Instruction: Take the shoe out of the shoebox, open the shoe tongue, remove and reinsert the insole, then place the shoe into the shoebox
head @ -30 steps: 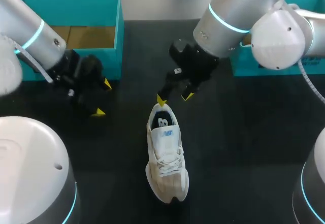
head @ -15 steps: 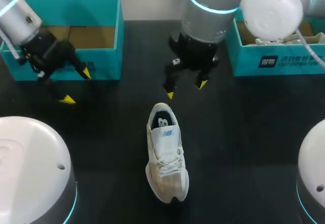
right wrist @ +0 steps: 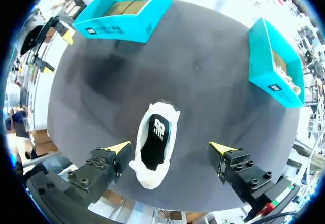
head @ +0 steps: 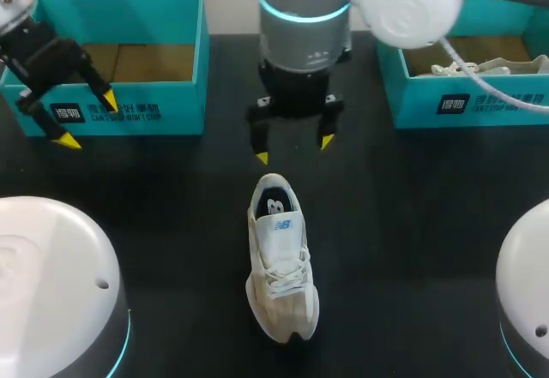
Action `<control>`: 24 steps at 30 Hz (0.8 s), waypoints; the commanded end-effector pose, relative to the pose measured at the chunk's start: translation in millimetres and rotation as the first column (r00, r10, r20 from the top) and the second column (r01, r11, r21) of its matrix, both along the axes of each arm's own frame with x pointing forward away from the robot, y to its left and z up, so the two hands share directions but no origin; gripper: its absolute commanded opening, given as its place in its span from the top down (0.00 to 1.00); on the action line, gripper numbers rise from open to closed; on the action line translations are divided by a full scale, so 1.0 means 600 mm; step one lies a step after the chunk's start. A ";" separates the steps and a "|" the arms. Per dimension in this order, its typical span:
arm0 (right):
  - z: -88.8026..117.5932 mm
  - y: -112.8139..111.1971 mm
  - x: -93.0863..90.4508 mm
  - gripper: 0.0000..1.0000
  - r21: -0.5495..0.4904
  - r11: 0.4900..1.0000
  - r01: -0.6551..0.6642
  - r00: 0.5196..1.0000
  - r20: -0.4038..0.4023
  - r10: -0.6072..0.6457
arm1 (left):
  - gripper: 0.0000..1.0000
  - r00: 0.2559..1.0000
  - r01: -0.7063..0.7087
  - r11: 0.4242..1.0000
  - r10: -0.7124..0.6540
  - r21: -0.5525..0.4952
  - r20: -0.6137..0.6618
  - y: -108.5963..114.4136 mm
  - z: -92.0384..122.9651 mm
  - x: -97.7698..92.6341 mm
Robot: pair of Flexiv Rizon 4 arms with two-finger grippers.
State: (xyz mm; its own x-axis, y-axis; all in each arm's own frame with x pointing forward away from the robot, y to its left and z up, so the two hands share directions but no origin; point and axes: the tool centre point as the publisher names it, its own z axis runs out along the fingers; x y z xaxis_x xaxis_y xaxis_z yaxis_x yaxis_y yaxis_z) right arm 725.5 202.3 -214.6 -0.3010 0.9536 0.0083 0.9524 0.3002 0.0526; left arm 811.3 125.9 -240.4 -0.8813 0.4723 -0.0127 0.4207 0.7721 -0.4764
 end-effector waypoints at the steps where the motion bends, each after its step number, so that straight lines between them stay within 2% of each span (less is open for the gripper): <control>1: 0.000 0.026 -0.002 0.00 -0.162 0.986 0.037 0.999 0.045 -0.031 | 0.00 1.000 0.020 1.000 -0.020 0.005 -0.009 0.022 0.013 0.014; 10: -0.019 0.060 -0.021 0.00 -0.203 0.969 0.138 0.990 0.064 -0.127 | 0.00 0.998 0.068 0.998 -0.068 0.017 -0.003 0.051 0.026 0.020; 11: -0.022 0.063 -0.024 0.08 -0.206 0.967 0.149 0.988 0.064 -0.138 | 0.00 0.998 0.069 0.997 -0.069 0.019 0.000 0.053 0.028 0.021; 12: -0.024 0.069 -0.027 0.21 -0.217 0.963 0.162 0.986 0.068 -0.151 | 0.00 0.997 0.071 0.997 -0.072 0.019 0.002 0.056 0.031 0.022; 13: -0.027 0.074 -0.030 0.53 -0.235 0.956 0.178 0.984 0.067 -0.167 | 0.00 0.997 0.076 0.997 -0.076 0.019 0.003 0.059 0.034 0.023; 16: -0.037 0.086 -0.040 0.65 -0.233 0.950 0.206 0.978 0.070 -0.195 | 0.00 0.996 0.085 0.996 -0.086 0.020 0.008 0.066 0.041 0.024; 17: -0.038 0.089 -0.044 0.72 -0.227 0.949 0.218 0.976 0.076 -0.206 | 0.00 0.996 0.089 0.996 -0.089 0.019 0.010 0.068 0.043 0.024; 19: -0.042 0.095 -0.051 1.00 -0.216 0.945 0.243 0.969 0.090 -0.229 | 0.00 0.995 0.096 0.995 -0.097 0.018 0.013 0.071 0.046 0.024; 24: -0.051 0.100 -0.067 1.00 -0.201 0.931 0.305 0.950 0.137 -0.282 | 0.00 0.993 0.120 0.993 -0.120 0.022 0.009 0.073 0.052 0.021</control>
State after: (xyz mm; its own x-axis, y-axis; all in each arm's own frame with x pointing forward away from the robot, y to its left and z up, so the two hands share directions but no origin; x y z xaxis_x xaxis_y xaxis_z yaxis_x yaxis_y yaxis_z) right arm 694.7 257.3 -242.9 -0.0313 0.9860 -0.1641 0.9945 0.0470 0.0931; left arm 822.8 168.8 -212.1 -0.8218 0.5695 -0.0175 0.5130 0.7261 -0.4578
